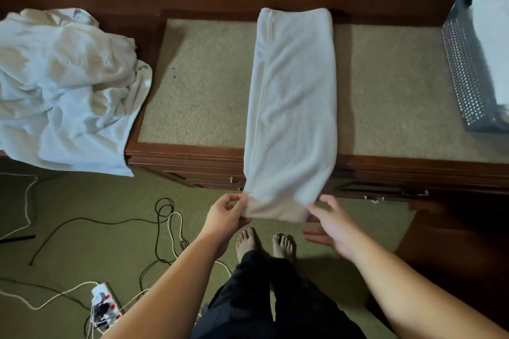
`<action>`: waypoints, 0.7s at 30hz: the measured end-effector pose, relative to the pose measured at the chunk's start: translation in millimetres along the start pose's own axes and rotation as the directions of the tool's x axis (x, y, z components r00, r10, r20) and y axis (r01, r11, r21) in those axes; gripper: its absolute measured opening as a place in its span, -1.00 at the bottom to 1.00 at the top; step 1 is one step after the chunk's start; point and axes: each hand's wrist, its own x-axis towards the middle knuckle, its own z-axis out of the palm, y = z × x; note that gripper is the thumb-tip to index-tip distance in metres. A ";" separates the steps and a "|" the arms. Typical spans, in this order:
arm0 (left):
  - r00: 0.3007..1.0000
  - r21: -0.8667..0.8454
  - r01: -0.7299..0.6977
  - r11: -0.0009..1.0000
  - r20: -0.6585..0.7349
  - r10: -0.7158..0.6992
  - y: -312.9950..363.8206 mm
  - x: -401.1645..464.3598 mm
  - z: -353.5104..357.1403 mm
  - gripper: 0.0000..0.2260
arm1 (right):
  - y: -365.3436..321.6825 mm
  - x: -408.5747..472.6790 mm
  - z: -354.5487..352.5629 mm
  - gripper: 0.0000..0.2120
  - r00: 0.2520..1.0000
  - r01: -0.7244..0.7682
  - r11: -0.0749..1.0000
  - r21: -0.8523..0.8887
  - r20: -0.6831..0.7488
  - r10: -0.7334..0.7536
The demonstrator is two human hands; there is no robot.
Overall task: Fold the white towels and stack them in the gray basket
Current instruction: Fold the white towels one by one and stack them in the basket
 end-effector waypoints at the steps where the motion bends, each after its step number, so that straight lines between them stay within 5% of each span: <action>1: 1.000 -0.026 0.011 1.000 0.011 -0.010 -0.8 -1.4 -0.7 -0.80 | 3.0 -0.3 1.3 -0.56 0.998 -0.042 0.997 0.060 0.038 0.040; 7: 0.997 -0.176 0.077 0.981 0.032 -0.072 -0.6 -15.0 -1.6 -0.71 | 17.3 7.7 15.9 -0.56 0.973 -0.223 0.864 0.452 0.151 0.173; 12: 0.997 0.125 -0.009 0.992 -0.075 0.019 -3.8 -14.0 -2.3 -0.86 | 19.1 21.6 24.5 -0.55 0.962 -0.272 0.748 0.606 0.147 0.231; 16: 0.954 0.516 -0.193 0.835 -0.101 0.283 7.1 -17.8 -0.4 -0.88 | 12.3 23.4 24.6 -0.62 0.948 -0.303 0.622 0.722 0.160 0.276; 21: 0.914 0.428 -0.238 0.872 -0.206 0.351 10.7 -13.7 3.0 -0.91 | 0.8 17.9 25.1 -0.74 0.954 -0.267 0.497 0.826 0.155 0.256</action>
